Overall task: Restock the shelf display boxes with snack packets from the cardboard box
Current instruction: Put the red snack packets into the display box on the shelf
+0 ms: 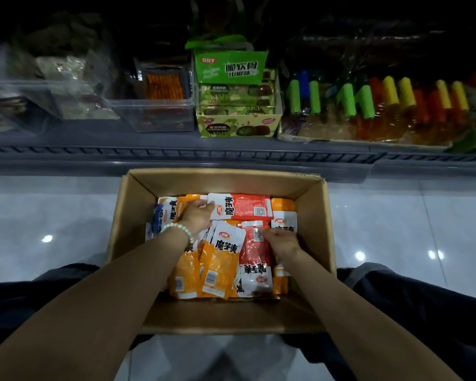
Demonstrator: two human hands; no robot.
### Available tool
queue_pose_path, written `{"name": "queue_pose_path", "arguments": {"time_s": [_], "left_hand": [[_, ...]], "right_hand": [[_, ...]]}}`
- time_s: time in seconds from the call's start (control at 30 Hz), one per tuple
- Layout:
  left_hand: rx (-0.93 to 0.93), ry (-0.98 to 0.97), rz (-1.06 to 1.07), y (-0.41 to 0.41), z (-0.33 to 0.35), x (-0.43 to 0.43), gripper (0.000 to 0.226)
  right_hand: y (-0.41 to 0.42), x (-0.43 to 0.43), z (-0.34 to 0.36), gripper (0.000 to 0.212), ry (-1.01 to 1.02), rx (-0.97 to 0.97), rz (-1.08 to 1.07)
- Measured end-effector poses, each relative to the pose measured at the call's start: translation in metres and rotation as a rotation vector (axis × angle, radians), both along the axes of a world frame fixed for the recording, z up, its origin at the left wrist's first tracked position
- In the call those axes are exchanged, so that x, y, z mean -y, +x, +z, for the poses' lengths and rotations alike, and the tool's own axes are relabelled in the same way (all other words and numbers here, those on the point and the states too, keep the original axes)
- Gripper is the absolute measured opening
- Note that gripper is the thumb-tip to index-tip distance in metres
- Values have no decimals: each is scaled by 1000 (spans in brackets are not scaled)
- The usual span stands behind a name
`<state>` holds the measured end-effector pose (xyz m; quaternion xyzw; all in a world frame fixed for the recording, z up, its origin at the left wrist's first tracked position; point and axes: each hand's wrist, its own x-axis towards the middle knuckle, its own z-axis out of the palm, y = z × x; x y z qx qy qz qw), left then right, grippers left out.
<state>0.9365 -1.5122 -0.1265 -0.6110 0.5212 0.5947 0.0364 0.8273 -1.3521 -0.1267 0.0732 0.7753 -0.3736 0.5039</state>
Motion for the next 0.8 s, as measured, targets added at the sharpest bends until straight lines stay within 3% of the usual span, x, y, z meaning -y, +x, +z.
{"name": "queue_pose_path", "arguments": {"time_s": [0.07, 0.23, 0.4, 0.57, 0.7, 0.8], "left_hand": [[-48, 82, 53, -1, 4, -1, 42], [-68, 71, 12, 0, 3, 0, 31], [-205, 130, 66, 7, 20, -4, 36], [-272, 153, -126, 16, 48, -1, 39], [-331, 182, -229, 27, 86, 4, 25], [-420, 238, -170, 41, 116, 3, 7]], "right_hand": [[1, 0, -2, 16, -65, -7, -15], [-3, -4, 0, 18, -211, -40, -106], [-12, -2, 24, 11, -309, -14, -155], [-13, 11, 55, 9, -374, -59, -144], [-14, 19, 88, 25, -399, -87, -139], [-14, 24, 117, 40, -487, -117, -224]]}}
